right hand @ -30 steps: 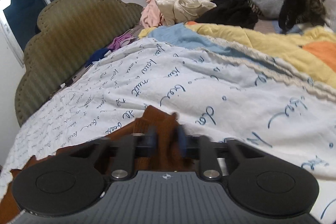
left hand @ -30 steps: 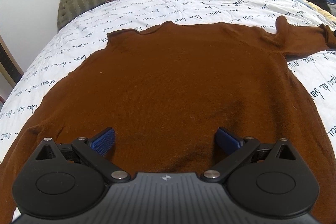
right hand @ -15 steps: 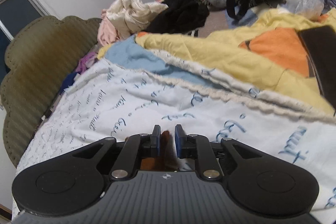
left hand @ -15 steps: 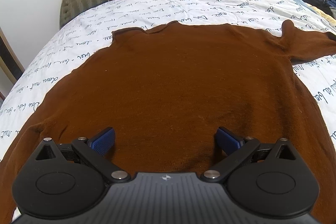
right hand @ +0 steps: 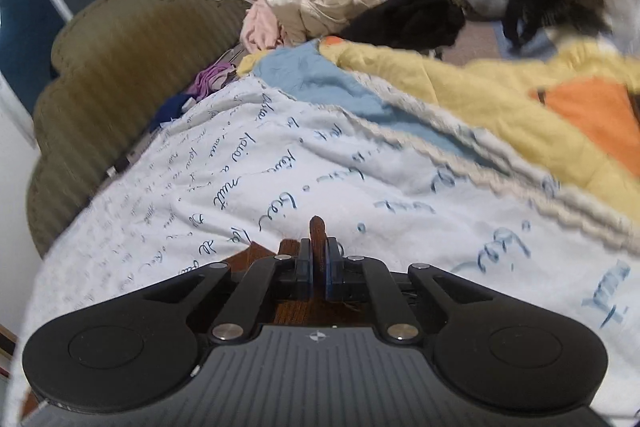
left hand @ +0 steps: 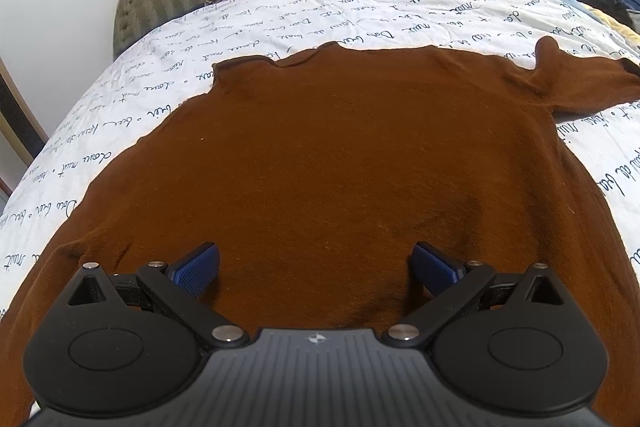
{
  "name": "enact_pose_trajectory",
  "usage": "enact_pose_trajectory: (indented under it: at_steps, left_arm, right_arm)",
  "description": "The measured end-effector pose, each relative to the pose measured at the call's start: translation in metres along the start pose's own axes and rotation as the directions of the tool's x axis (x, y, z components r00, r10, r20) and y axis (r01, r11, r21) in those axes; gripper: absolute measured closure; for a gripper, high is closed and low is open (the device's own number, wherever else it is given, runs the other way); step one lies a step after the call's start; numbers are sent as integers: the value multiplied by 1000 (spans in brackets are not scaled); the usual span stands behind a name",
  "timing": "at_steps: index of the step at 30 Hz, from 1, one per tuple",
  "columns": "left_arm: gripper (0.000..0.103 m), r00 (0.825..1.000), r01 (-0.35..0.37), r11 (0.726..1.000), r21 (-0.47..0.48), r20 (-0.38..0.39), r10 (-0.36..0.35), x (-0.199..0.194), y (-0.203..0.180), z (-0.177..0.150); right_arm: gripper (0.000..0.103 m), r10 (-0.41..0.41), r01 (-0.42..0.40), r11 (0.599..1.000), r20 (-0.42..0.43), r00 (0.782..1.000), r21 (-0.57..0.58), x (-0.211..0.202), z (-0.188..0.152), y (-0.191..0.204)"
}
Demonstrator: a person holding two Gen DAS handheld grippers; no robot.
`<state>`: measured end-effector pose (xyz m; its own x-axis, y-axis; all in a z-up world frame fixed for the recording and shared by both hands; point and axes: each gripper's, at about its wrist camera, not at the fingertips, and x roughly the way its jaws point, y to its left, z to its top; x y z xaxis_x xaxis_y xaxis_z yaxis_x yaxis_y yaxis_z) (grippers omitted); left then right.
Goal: Fold small clothes
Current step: 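Reach the right gripper to the brown sweater's sleeve cuff and close on it, then carry the held sleeve across the sweater body and open the right gripper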
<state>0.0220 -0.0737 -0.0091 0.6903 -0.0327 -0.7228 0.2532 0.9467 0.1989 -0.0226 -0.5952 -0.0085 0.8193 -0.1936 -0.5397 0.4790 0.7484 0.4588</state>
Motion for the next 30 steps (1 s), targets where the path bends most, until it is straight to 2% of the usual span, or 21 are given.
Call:
enact_pose_trajectory:
  at_steps: [3, 5, 7, 10, 11, 13, 14, 15, 17, 18, 19, 20, 21, 22, 24, 26, 28, 30]
  left_arm:
    - [0, 1000, -19, 1000, -8, 12, 19, -2, 7, 2]
    - [0, 999, -33, 999, -26, 23, 34, -3, 14, 3]
    - [0, 999, -44, 998, -44, 28, 46, -4, 20, 4]
    - [0, 999, -44, 997, -63, 23, 45, -1, 27, 3]
    - [0, 999, -42, 997, -66, 19, 43, -1, 28, 3]
    - [0, 999, -39, 997, -64, 13, 40, 1, 30, 1]
    - [0, 999, -37, 997, -61, 13, 38, 0, 30, 1]
    - [0, 999, -36, 998, -56, 16, 37, 0, 30, 1]
    - [0, 999, -38, 998, -53, 23, 39, -2, 30, 0]
    - [0, 999, -39, 998, -53, 24, 41, -2, 31, -1]
    - [0, 999, -41, 998, -55, 25, 42, -2, 31, 0]
    - [0, 999, -42, 997, -57, 23, 44, -2, 32, 0]
    - [0, 999, -43, 997, -60, 22, 45, -2, 33, 0]
    - [0, 999, -43, 997, -63, 21, 45, -1, 34, 0]
    - [0, 999, -47, 996, -69, 22, 48, -1, 38, 0]
    - [0, 997, -63, 995, -79, 27, 66, -1, 42, 0]
    - [0, 996, -81, 992, -92, 39, 84, -2, 48, 2]
    - [0, 993, -99, 989, -107, 52, 105, -2, 53, 3]
  right_arm:
    - [93, -15, -7, 990, 156, 988, 143, -18, 27, -13]
    - [93, -43, -29, 958, 241, 970, 286, -28, 40, -31]
    - [93, -104, 17, 940, 238, 966, 341, -30, 43, -38]
    - [93, -194, 124, 930, 177, 965, 346, -21, 30, -41]
    - [89, -201, 129, 918, 160, 966, 376, -17, 23, -48]
    - [85, -176, 106, 884, 115, 978, 455, -5, 9, -64]
    - [75, -152, 85, 863, 96, 984, 497, 0, 2, -73]
    - [60, -122, 56, 841, 89, 988, 538, 4, -6, -81]
    - [54, -61, -23, 808, 122, 991, 588, 9, -18, -88]
    - [54, -61, -30, 802, 133, 989, 596, 9, -22, -88]
    - [55, -74, -22, 804, 138, 988, 594, 10, -24, -87]
    - [62, -88, -9, 810, 136, 987, 586, 11, -24, -85]
    - [82, -104, 12, 816, 126, 986, 578, 12, -23, -83]
    - [92, -114, 27, 821, 119, 986, 570, 12, -22, -80]
    - [91, -140, 36, 843, 155, 978, 536, 5, -18, -67]
    - [91, -160, 51, 893, 212, 964, 446, -11, -12, -43]
    - [91, -141, 51, 945, 263, 955, 322, -25, -8, -9]
    - [91, -88, 34, 981, 279, 956, 193, -35, -11, 29]
